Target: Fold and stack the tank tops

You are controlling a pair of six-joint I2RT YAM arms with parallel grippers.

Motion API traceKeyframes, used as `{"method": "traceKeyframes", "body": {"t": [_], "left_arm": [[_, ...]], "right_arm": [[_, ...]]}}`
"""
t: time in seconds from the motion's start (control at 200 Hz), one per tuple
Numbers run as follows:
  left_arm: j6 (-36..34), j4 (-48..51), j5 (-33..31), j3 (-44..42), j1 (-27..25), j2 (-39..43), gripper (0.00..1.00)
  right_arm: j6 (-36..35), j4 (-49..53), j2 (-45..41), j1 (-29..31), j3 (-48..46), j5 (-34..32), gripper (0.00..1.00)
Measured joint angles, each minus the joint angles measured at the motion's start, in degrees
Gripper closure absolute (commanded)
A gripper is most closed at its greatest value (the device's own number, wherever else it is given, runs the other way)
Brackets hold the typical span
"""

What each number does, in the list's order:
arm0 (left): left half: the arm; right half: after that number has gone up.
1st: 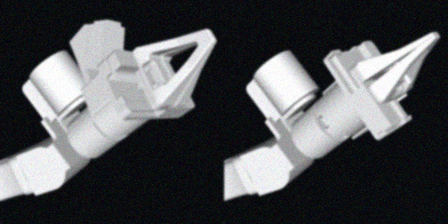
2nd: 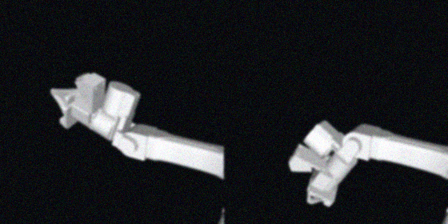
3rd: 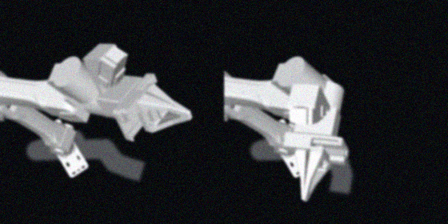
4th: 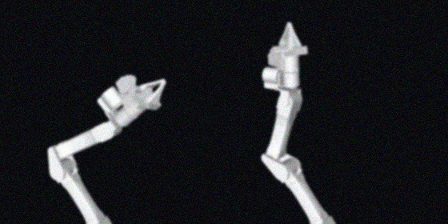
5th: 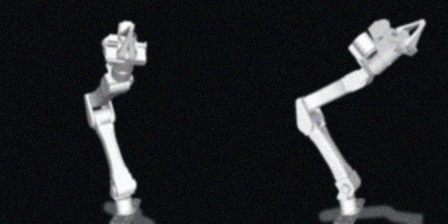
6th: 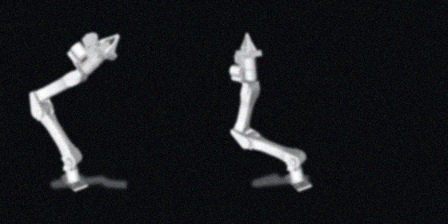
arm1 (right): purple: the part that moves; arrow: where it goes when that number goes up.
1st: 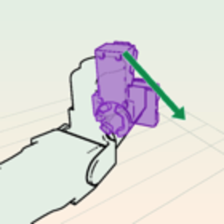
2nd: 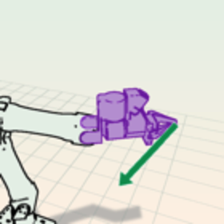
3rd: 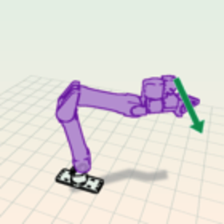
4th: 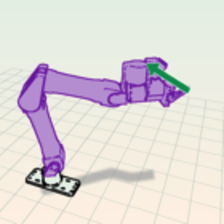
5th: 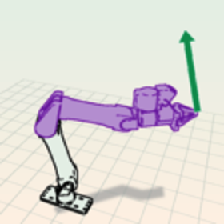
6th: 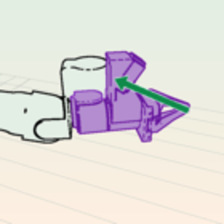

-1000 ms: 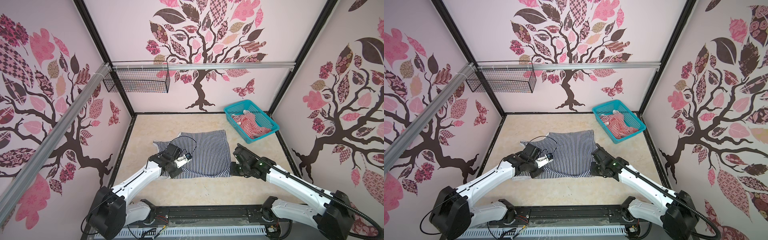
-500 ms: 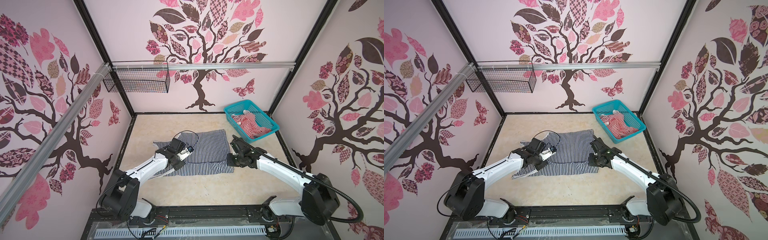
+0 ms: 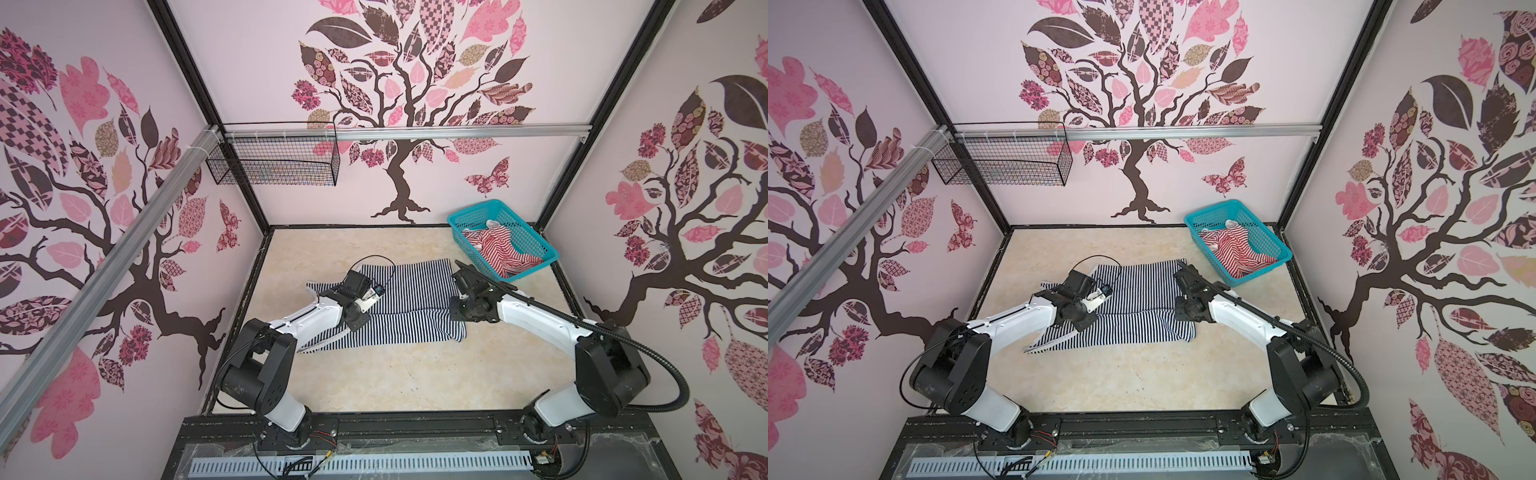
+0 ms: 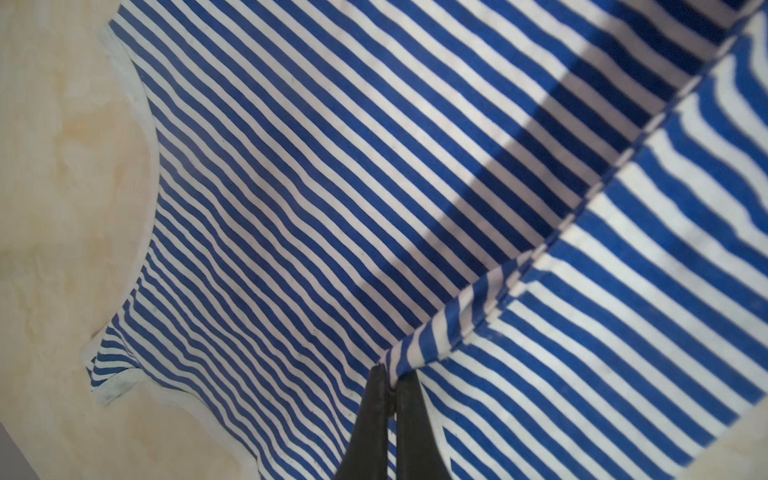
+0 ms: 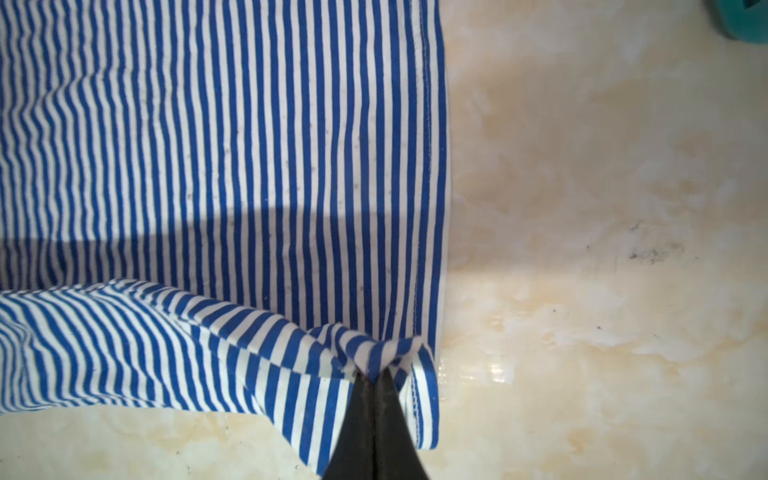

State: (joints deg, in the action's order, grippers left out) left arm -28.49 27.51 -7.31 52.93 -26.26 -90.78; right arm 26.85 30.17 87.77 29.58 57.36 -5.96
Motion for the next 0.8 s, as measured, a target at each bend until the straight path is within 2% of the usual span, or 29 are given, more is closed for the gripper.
{"method": "traceKeyframes", "body": {"t": [0.265, 0.305, 0.355, 0.395, 0.495, 0.65, 0.8], "left_arm": [[0.02, -0.92, -0.42, 1.11, 0.0, -2.45, 0.96], [0.04, -1.01, -0.55, 1.42, 0.0, -2.84, 0.94], [0.04, -1.36, -0.81, 1.6, 0.0, -3.3, 0.9], [0.04, -1.49, -1.25, 1.79, 0.0, -3.74, 0.87], [0.57, -1.97, -2.6, 2.14, 0.07, -4.44, 0.79], [2.36, -2.03, -4.52, 2.29, 0.81, -3.04, 0.74], [3.04, -0.44, -4.94, 2.27, 2.45, 5.14, 0.73]], "right_arm": [[-1.36, -0.04, 4.68, -0.42, 2.78, -1.46, 0.89], [-1.6, 0.0, 5.35, -0.42, 3.23, -1.55, 0.81], [-1.79, 0.02, 6.19, -0.44, 3.89, -1.73, 0.64], [-1.66, 0.15, 6.91, -0.46, 4.59, -1.75, 0.55], [-2.16, 0.98, 7.85, -0.48, 6.27, -1.57, 0.43], [-2.16, 1.25, 5.42, -0.46, 5.75, -0.15, 0.41], [-0.35, 1.25, -3.32, -0.39, 1.64, 2.51, 0.44]]}}
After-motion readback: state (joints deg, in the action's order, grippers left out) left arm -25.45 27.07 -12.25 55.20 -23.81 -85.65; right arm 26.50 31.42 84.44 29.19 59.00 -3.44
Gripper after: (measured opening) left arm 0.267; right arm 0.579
